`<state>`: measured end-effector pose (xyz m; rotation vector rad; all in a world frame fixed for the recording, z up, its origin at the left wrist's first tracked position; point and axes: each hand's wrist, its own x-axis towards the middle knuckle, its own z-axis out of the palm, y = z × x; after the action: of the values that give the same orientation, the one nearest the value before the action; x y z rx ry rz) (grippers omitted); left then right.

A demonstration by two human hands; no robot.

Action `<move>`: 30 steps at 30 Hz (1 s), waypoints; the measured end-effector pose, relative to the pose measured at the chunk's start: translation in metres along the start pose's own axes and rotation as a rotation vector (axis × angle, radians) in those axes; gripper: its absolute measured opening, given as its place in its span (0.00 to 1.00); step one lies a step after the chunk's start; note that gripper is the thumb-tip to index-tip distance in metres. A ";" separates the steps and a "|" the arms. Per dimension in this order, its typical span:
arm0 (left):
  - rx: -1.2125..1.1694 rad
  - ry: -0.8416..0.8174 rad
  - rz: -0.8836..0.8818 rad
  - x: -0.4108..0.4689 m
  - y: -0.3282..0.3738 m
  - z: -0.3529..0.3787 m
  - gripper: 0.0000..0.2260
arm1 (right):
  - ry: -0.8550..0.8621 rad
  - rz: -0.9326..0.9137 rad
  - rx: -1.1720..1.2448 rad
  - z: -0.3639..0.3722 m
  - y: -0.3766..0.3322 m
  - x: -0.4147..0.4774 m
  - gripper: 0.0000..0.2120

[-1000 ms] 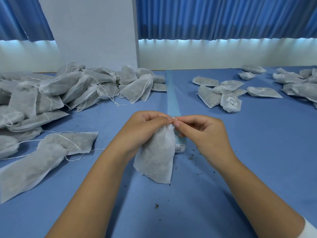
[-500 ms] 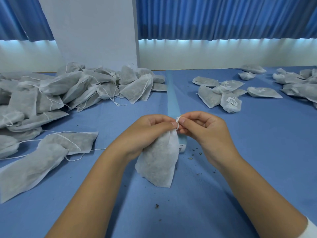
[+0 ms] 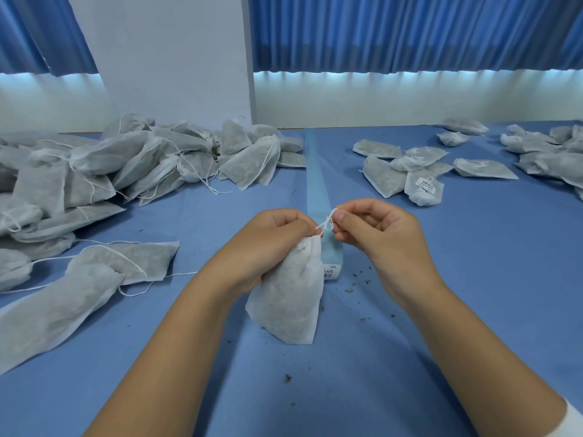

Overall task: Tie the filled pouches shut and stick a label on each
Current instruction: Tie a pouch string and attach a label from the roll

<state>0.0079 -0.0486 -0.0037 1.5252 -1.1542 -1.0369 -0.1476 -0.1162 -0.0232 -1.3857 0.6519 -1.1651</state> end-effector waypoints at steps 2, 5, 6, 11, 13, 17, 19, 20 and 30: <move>0.041 0.033 0.058 0.001 -0.001 0.002 0.08 | 0.008 -0.012 -0.018 -0.001 0.000 0.001 0.05; 0.099 0.121 0.147 0.003 -0.003 0.005 0.08 | 0.033 -0.029 -0.058 -0.003 -0.001 0.005 0.04; 0.144 0.153 0.179 0.003 -0.005 0.007 0.07 | 0.042 -0.034 -0.073 -0.004 -0.001 0.005 0.04; 0.324 0.248 0.342 0.003 -0.011 0.014 0.08 | 0.065 -0.047 -0.128 -0.004 0.002 0.007 0.06; 0.368 0.261 0.360 0.003 -0.012 0.016 0.08 | 0.088 -0.043 -0.144 -0.003 0.004 0.007 0.06; 0.443 0.258 0.400 0.003 -0.011 0.019 0.07 | 0.121 -0.067 -0.139 -0.003 0.005 0.007 0.07; 0.446 0.264 0.401 0.003 -0.011 0.019 0.07 | 0.134 -0.070 -0.131 -0.003 0.005 0.007 0.06; 0.437 0.266 0.388 0.003 -0.011 0.019 0.08 | 0.133 -0.063 -0.126 -0.004 0.005 0.007 0.06; 0.154 0.031 0.077 0.004 -0.002 -0.003 0.14 | 0.147 0.045 0.164 -0.005 -0.004 0.009 0.06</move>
<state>0.0116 -0.0513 -0.0057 1.5973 -1.2853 -0.8867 -0.1503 -0.1255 -0.0179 -1.1504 0.6720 -1.2638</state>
